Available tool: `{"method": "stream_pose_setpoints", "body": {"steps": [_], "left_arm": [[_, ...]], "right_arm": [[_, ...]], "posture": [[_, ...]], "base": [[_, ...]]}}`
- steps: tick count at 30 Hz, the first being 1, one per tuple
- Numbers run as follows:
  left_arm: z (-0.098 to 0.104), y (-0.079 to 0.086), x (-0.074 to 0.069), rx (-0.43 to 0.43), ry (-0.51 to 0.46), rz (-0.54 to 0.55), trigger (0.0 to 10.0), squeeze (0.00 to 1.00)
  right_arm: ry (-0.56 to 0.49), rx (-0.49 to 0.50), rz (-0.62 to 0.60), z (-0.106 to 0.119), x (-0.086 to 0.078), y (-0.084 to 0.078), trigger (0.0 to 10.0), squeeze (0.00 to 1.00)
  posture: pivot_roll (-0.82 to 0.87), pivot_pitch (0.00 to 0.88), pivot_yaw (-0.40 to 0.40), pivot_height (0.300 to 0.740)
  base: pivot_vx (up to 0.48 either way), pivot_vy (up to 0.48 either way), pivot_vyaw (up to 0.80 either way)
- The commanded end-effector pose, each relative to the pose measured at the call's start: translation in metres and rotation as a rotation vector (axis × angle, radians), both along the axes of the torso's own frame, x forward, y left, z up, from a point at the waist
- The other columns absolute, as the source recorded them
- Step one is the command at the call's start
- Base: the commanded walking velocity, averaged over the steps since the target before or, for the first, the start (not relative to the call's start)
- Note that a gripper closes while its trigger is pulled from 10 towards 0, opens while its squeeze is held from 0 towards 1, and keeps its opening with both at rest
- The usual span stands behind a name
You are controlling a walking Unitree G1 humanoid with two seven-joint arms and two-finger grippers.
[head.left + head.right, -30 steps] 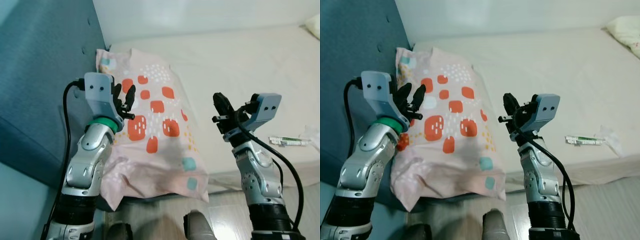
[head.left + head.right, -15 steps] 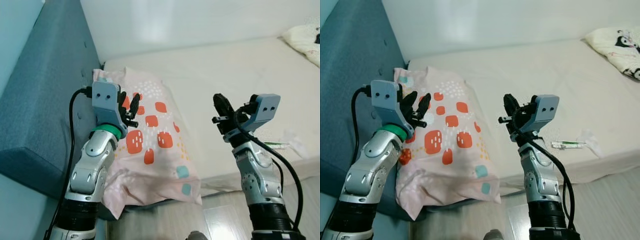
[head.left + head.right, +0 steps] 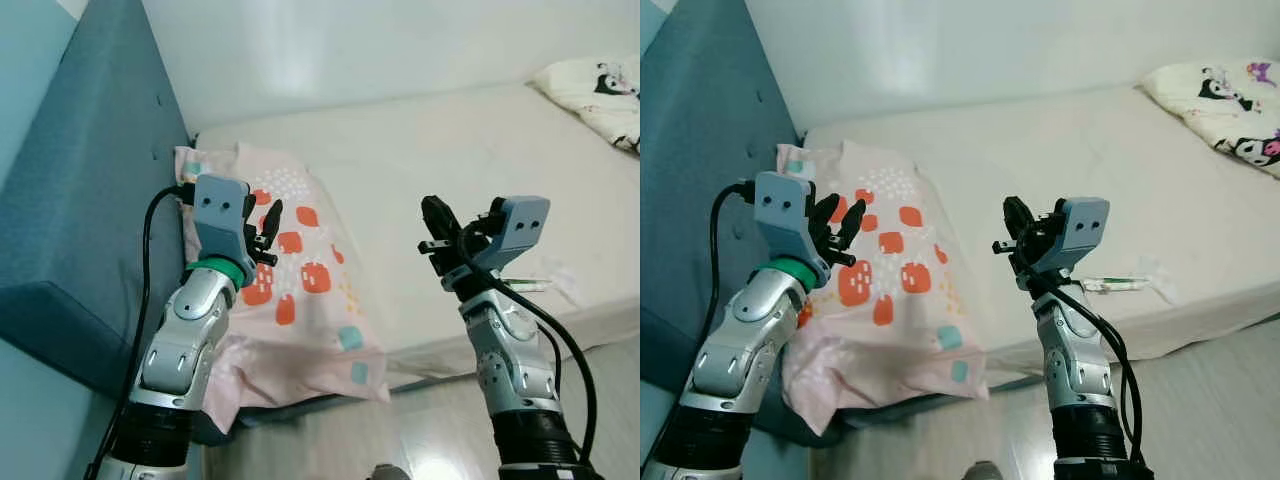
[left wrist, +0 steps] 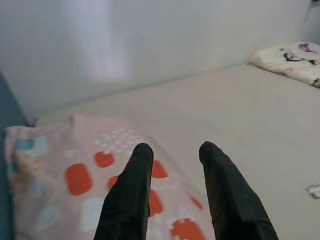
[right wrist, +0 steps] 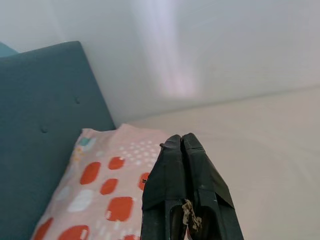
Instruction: Clean up the room
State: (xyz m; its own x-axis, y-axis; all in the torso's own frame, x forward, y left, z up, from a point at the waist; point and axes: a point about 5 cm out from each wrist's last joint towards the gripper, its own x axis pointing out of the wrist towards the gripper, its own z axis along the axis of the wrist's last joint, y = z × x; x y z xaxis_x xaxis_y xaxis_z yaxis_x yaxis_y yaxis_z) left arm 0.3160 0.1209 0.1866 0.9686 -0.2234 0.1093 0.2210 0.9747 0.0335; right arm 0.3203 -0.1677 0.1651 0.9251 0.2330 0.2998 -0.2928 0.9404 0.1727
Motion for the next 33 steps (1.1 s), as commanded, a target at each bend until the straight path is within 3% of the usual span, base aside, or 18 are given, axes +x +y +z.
{"method": "stream_pose_setpoints", "body": {"steps": [1, 21, 25, 33], "left_arm": [[-0.0061, 0.0012, -0.0012, 0.013, 0.015, 0.006, 10.0, 0.0], [-0.0093, 0.0041, 0.0004, 0.038, 0.023, 0.032, 10.0, 0.0], [-0.0099, 0.0047, 0.0008, 0.048, 0.026, 0.037, 10.0, 0.0], [-0.011, 0.0043, 0.0013, 0.051, 0.03, 0.041, 10.0, 0.0]], "right_arm": [[0.016, 0.001, -0.002, -0.0069, -0.0021, 0.0003, 10.0, 0.0], [0.019, 0.01, -0.004, -0.0094, -0.0043, 0.0014, 10.0, 0.0], [0.02, 0.012, -0.004, -0.0098, -0.005, 0.0021, 10.0, 0.0], [0.019, 0.012, -0.005, -0.0098, -0.0057, 0.0017, 10.0, 0.0]], "posture": [[-0.1, 0.01, 0.068, 0.717], [-0.1, 0.024, 0.076, 0.717], [-0.1, 0.032, 0.082, 0.717], [-0.11, 0.032, 0.082, 0.717]], "base": [[0.0, -0.48, 0.0], [0.0, -0.48, 0.0], [0.0, 0.0, 0.0], [0.0, -0.48, 0.0]]}}
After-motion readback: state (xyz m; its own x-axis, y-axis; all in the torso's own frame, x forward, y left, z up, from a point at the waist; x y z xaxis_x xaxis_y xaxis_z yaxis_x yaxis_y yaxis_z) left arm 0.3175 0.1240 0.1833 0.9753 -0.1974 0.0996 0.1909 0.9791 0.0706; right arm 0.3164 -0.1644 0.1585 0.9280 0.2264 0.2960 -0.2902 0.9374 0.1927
